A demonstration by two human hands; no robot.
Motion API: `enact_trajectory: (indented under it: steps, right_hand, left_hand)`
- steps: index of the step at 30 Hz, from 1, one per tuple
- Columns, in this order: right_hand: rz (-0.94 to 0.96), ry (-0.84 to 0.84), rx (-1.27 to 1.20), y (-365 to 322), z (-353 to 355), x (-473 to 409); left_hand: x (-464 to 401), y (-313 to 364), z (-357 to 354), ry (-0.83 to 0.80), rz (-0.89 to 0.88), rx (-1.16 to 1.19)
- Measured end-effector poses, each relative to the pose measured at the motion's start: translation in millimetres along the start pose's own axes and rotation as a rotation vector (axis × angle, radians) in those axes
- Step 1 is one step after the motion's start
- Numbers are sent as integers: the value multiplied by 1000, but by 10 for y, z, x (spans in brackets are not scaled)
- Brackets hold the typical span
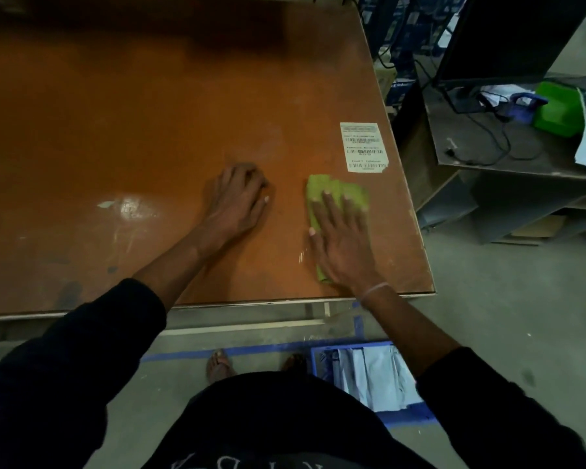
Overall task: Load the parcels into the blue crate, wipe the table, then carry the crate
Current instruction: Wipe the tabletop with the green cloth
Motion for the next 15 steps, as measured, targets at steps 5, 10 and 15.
enact_trajectory:
  steps: [5, 10, 15]
  right_hand:
    - [-313, 89, 45, 255, 96, 60]
    - [-168, 64, -30, 416, 151, 136]
    - [-111, 24, -7, 277, 78, -13]
  left_hand:
    - [27, -381, 5, -29, 129, -29]
    - [-17, -557, 0, -6, 180, -54]
    - [-126, -581, -58, -28, 214, -60]
Point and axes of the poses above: each hand's wrist, its own x-axis away from the middle knuckle, its own z-axis out of the back of the hand, y = z × x, the point moved 2 cm from there along -x, towards the middle knuckle, and after that the axes turned 10 degrees about -x, right-handed, at the moved point
